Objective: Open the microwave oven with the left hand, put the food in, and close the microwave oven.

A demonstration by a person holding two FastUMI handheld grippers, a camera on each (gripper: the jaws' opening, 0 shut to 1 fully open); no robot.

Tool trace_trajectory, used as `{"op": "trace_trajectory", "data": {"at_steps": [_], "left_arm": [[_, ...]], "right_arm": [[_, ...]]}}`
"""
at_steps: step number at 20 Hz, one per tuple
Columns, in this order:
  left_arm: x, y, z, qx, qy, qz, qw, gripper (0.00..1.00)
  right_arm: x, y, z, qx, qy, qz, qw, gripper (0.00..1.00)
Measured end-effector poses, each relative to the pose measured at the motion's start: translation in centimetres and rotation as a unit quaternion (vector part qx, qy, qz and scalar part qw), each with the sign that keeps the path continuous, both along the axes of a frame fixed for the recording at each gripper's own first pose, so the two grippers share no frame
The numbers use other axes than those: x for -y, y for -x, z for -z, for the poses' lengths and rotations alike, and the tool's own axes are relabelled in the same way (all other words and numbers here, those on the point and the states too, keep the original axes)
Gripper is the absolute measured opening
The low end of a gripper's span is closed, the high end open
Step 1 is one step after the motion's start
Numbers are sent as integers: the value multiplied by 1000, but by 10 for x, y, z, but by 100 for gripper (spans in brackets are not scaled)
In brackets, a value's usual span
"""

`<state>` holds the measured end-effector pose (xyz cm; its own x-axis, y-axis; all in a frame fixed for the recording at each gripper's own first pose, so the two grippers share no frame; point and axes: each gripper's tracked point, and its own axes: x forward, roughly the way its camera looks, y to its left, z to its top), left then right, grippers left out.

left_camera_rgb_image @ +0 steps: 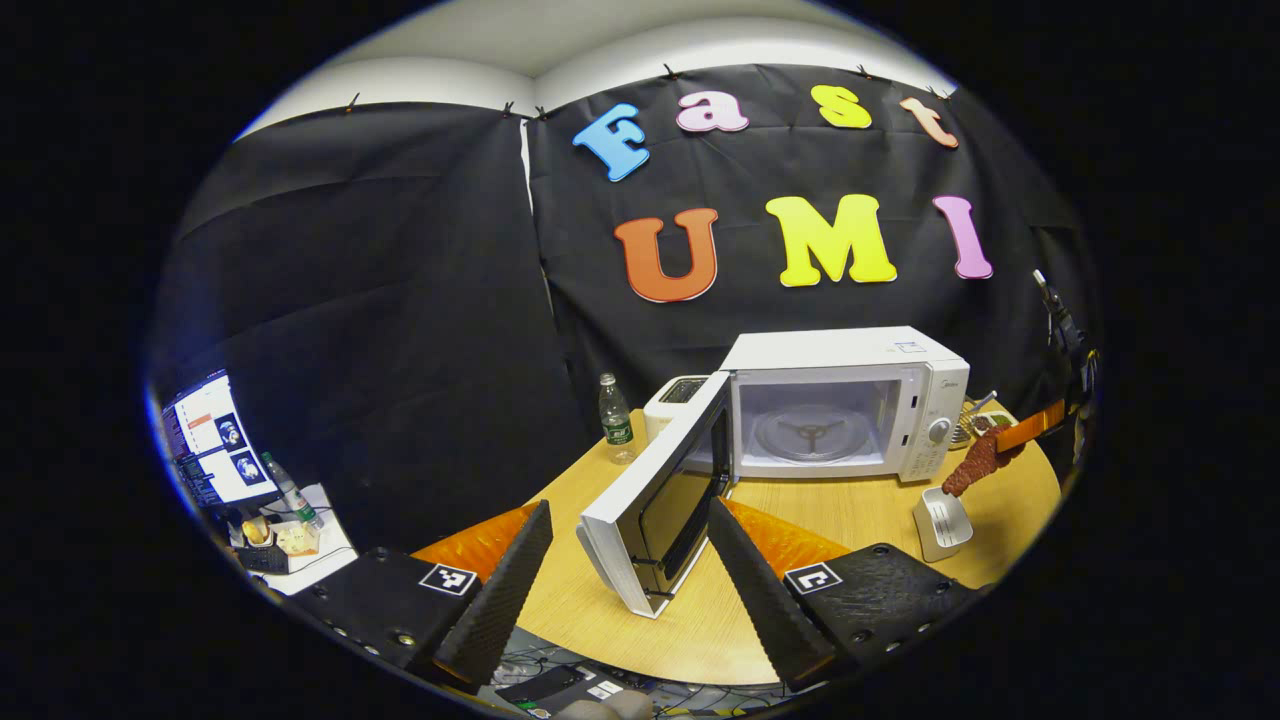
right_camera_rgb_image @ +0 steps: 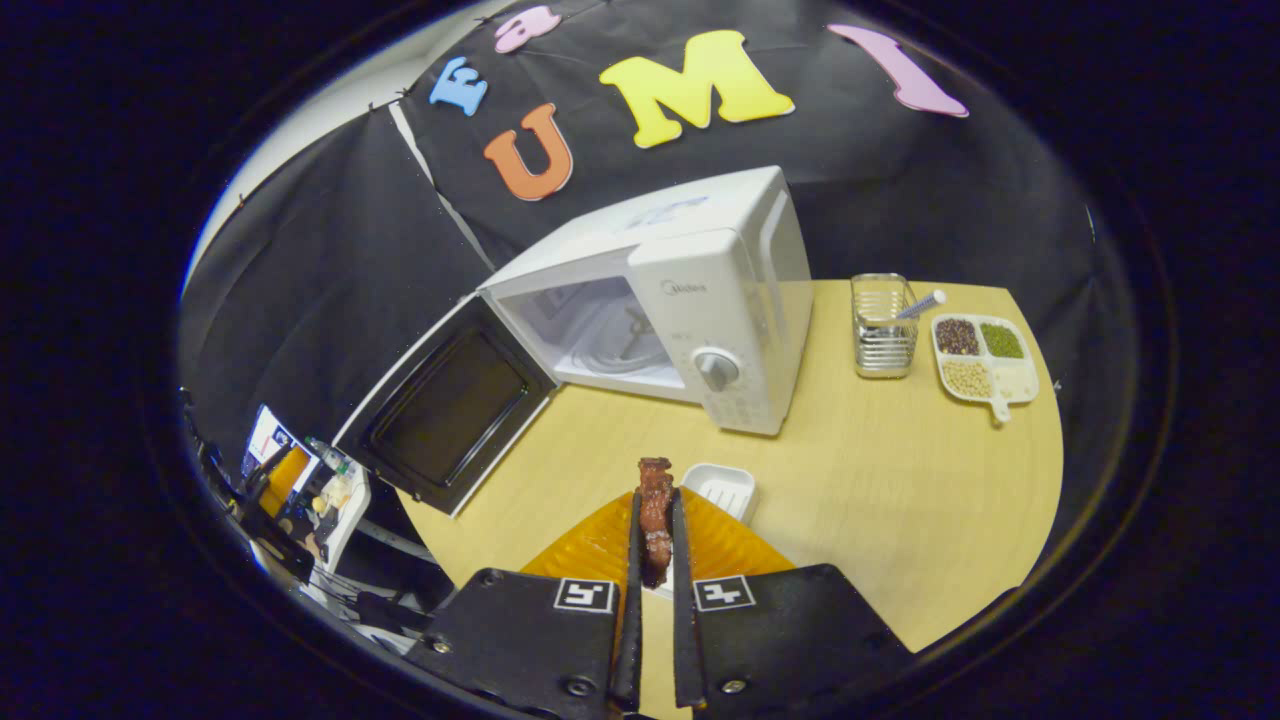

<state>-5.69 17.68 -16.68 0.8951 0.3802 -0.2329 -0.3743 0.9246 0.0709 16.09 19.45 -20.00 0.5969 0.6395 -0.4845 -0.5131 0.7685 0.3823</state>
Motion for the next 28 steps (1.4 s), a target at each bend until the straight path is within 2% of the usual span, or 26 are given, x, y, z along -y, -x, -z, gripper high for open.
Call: {"op": "trace_trajectory", "data": {"at_steps": [2,5,7,10,15,17,22,25,26,27,28], "left_arm": [[-15,-1,7,-7,-6,21,1000,96],[-29,-3,17,-23,-3,75,997,96],[-46,-2,21,-33,-8,103,994,96],[-66,1,22,-39,-14,126,991,96],[-91,10,27,-45,-20,138,989,96],[-99,12,31,-47,-17,136,989,96],[-117,3,36,-46,3,136,990,96],[-126,-2,40,-48,4,128,991,96],[-126,-6,41,-48,6,127,991,96],[-126,-8,41,-49,9,127,991,96],[-127,-9,40,-47,10,127,991,96]], "right_arm": [[-33,2,-11,16,-17,21,999,16],[-86,-4,-13,36,-37,69,996,16],[-118,-16,-11,49,-57,112,991,16],[-164,-38,-3,47,-117,162,979,15],[-206,-104,9,54,-183,256,948,16],[-221,-129,13,52,-206,279,937,16],[-244,-178,17,86,-192,313,926,16],[-252,-194,30,85,-189,326,922,16],[-253,-198,37,80,-187,331,921,6],[-252,-201,45,74,-188,337,920,16],[-251,-203,47,72,-201,343,915,16]]}}
